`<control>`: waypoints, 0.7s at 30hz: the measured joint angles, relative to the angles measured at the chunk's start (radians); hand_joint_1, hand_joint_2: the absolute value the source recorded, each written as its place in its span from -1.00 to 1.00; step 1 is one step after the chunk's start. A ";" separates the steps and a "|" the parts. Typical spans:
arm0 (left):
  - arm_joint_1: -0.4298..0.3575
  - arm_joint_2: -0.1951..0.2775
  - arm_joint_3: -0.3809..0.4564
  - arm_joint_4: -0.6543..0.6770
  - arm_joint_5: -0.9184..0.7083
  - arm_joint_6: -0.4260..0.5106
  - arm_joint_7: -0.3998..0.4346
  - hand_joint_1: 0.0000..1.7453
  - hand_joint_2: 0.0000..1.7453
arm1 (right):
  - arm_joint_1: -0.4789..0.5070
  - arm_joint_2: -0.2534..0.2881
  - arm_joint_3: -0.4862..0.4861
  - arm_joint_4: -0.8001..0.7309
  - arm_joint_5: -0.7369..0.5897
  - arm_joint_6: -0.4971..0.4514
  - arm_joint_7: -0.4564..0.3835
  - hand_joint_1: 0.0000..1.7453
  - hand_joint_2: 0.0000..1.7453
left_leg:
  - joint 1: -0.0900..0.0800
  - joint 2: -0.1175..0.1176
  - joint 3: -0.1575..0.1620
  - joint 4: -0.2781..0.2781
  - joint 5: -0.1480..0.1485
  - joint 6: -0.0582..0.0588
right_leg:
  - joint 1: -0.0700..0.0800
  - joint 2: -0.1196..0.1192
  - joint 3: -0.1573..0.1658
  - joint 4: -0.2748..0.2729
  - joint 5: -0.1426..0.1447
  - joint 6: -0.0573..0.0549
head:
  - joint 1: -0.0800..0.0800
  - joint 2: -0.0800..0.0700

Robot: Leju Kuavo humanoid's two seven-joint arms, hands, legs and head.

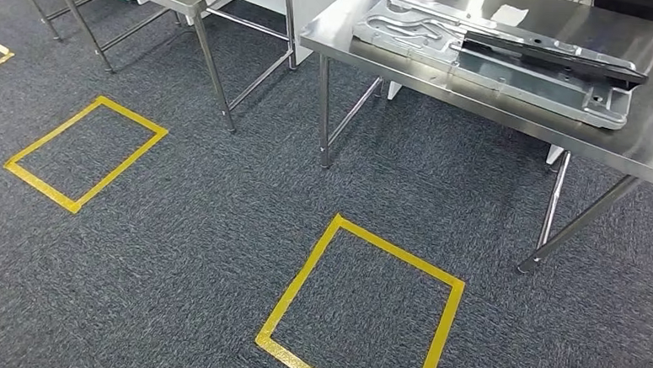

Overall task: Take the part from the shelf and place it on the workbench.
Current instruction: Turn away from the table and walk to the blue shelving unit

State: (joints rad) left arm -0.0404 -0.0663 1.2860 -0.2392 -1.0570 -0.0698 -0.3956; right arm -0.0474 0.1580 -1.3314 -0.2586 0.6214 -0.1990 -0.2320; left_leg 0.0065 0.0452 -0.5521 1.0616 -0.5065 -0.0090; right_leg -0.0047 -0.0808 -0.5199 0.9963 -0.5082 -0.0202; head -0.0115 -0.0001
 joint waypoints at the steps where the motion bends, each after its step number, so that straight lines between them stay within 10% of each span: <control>1: -0.001 0.001 0.002 0.000 0.000 0.000 0.000 -1.00 -1.00 | -0.001 0.000 0.000 0.001 0.002 -0.001 0.001 -1.00 -1.00 | -0.003 0.012 0.019 -0.040 0.009 0.006 | 0.003 -0.008 0.001 0.001 -0.001 0.004 | 0.001 0.000; 6: 0.006 0.003 0.013 0.000 -0.009 0.002 0.004 -1.00 -1.00 | -0.005 -0.001 0.006 0.002 0.048 -0.014 0.014 -1.00 -1.00 | -0.001 -0.021 0.021 -0.066 0.024 0.033 | 0.004 -0.004 0.000 0.021 -0.023 0.031 | 0.005 0.000; 11: -0.001 0.007 0.019 0.000 -0.026 0.008 0.005 -1.00 -1.00 | 0.007 -0.007 0.038 0.004 0.140 -0.033 0.034 -1.00 -1.00 | 0.002 -0.072 0.009 -0.068 0.037 0.048 | -0.005 0.076 -0.121 0.280 -0.149 0.044 | 0.009 0.000; 16: -0.005 0.015 0.026 0.000 -0.035 0.022 0.001 -1.00 -1.00 | 0.014 -0.026 0.067 0.005 0.190 -0.035 0.035 -1.00 -1.00 | 0.000 -0.133 0.003 -0.055 0.037 0.036 | -0.009 0.139 -0.016 0.045 -0.007 0.031 | 0.009 0.000; 21: -0.006 0.037 0.036 0.000 -0.047 0.033 0.000 -1.00 -1.00 | 0.012 -0.045 0.089 0.006 0.222 -0.033 0.029 -1.00 -1.00 | 0.003 -0.147 -0.020 -0.037 0.030 0.004 | -0.011 0.119 0.000 -0.001 0.001 0.008 | 0.006 0.000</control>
State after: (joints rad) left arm -0.0463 -0.0295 1.3217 -0.2393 -1.1045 -0.0367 -0.3954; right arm -0.0352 0.1134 -1.2425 -0.2530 0.8431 -0.2325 -0.2028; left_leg 0.0094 -0.1019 -0.5723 1.0250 -0.4761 -0.0053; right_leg -0.0159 0.0378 -0.5195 0.9955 -0.5076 -0.0120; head -0.0054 -0.0001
